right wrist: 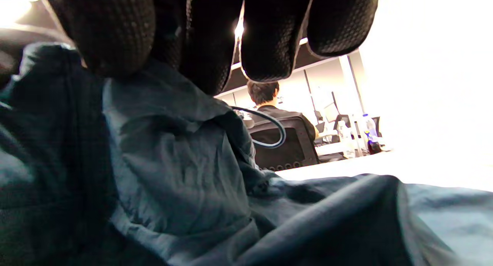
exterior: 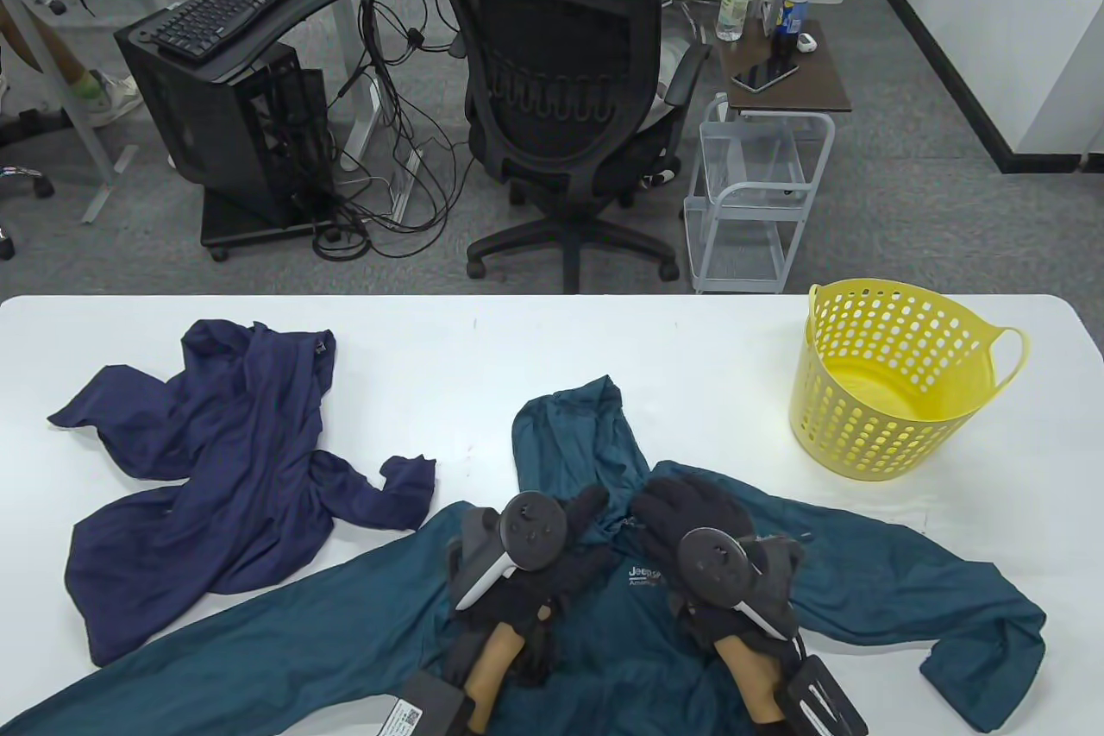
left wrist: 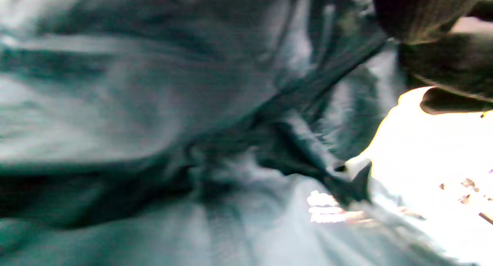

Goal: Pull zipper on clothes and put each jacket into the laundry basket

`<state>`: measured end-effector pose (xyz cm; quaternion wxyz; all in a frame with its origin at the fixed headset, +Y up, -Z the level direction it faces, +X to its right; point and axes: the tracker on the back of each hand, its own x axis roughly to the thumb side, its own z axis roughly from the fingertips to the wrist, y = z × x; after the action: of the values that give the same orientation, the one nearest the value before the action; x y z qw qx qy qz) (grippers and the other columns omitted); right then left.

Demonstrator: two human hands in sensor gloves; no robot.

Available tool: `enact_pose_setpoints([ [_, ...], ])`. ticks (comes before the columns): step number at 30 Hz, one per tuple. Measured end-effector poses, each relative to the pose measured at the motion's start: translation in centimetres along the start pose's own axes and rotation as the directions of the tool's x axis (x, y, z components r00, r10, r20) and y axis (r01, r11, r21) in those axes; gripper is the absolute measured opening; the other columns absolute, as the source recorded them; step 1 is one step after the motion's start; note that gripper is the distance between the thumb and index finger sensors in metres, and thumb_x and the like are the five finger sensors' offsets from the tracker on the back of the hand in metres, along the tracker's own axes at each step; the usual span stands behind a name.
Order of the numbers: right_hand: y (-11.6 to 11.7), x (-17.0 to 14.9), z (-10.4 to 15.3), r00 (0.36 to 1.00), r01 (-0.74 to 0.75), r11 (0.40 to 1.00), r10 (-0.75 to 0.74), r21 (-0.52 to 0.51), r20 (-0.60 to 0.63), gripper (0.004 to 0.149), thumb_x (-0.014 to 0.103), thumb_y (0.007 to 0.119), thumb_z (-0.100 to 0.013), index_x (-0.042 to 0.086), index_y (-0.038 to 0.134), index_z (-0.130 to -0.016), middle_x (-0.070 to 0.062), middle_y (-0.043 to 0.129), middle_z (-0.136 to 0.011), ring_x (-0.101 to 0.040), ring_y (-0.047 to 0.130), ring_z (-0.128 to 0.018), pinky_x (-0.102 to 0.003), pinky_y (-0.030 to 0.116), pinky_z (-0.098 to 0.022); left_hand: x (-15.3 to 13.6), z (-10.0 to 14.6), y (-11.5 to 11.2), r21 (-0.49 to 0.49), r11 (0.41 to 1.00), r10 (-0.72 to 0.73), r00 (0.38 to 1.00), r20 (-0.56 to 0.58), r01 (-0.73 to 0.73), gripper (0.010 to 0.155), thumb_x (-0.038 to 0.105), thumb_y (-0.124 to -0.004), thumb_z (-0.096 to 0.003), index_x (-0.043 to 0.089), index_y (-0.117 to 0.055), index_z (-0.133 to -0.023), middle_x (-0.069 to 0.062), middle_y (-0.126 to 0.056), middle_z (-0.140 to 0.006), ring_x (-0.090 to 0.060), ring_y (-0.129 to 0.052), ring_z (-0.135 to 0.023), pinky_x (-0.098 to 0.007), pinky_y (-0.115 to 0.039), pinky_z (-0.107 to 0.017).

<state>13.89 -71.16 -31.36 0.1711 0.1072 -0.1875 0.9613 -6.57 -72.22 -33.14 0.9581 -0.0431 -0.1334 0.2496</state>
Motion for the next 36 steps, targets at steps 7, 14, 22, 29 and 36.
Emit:
enact_pose_setpoints([
  [7, -0.9, 1.7, 0.7, 0.998, 0.005, 0.999, -0.003, -0.035, 0.07, 0.042, 0.05, 0.083, -0.044, 0.035, 0.09, -0.083, 0.009, 0.088, -0.098, -0.031, 0.084, -0.09, -0.055, 0.069, -0.066, 0.3, 0.3, 0.6, 0.186, 0.975, -0.117, 0.993, -0.022, 0.119, 0.044, 0.058, -0.073, -0.0369, 0.051, -0.083, -0.079, 0.017, -0.085, -0.096, -0.024, -0.073, -0.099, -0.061, -0.06, -0.07],
  [14, -1.3, 3.1, 1.5, 0.981, -0.134, 0.985, 0.147, -0.113, 0.124, 0.044, 0.051, 0.077, -0.047, 0.036, 0.087, -0.086, 0.009, 0.084, -0.101, -0.032, 0.081, -0.092, -0.055, 0.066, -0.068, -0.8, -0.3, -0.4, 0.073, 0.996, -0.046, 0.999, -0.011, 0.047, 0.049, 0.055, -0.059, -0.0394, 0.043, -0.082, -0.082, 0.015, -0.089, -0.092, -0.029, -0.071, -0.1, -0.066, -0.057, -0.069],
  [22, -1.7, 5.0, 2.4, 0.948, -0.214, 0.959, 0.25, -0.187, 0.196, 0.04, 0.05, 0.078, -0.048, 0.039, 0.083, -0.087, 0.01, 0.084, -0.098, -0.031, 0.078, -0.093, -0.055, 0.064, -0.068, -2.2, -0.5, -0.7, -0.015, 0.978, 0.208, 0.978, 0.0, -0.208, 0.051, 0.058, -0.057, -0.0424, 0.043, -0.084, -0.082, 0.012, -0.092, -0.089, -0.031, -0.071, -0.1, -0.067, -0.055, -0.068],
  [29, 0.8, 5.3, 2.2, 0.924, -0.327, 0.942, 0.334, -0.071, 0.186, 0.04, 0.051, 0.079, -0.047, 0.037, 0.088, -0.082, 0.008, 0.092, -0.089, -0.033, 0.08, -0.091, -0.056, 0.065, -0.067, -4.5, -0.4, -0.6, 0.002, 0.844, 0.535, 0.842, -0.07, -0.537, 0.049, 0.06, -0.065, -0.0433, 0.032, -0.097, -0.067, 0.006, -0.102, -0.073, -0.032, -0.078, -0.094, -0.067, -0.057, -0.066],
  [36, 1.9, 7.2, 3.0, 0.886, -0.41, 0.911, 0.39, 0.034, 0.25, 0.041, 0.052, 0.079, -0.046, 0.036, 0.09, -0.081, 0.008, 0.094, -0.086, -0.031, 0.075, -0.094, -0.06, 0.059, -0.07, -5.7, -0.3, 0.2, 0.159, 0.886, 0.457, 0.878, -0.144, -0.435, 0.046, 0.062, -0.066, -0.0416, 0.04, -0.091, -0.074, 0.013, -0.099, -0.078, -0.027, -0.081, -0.092, -0.062, -0.063, -0.065],
])
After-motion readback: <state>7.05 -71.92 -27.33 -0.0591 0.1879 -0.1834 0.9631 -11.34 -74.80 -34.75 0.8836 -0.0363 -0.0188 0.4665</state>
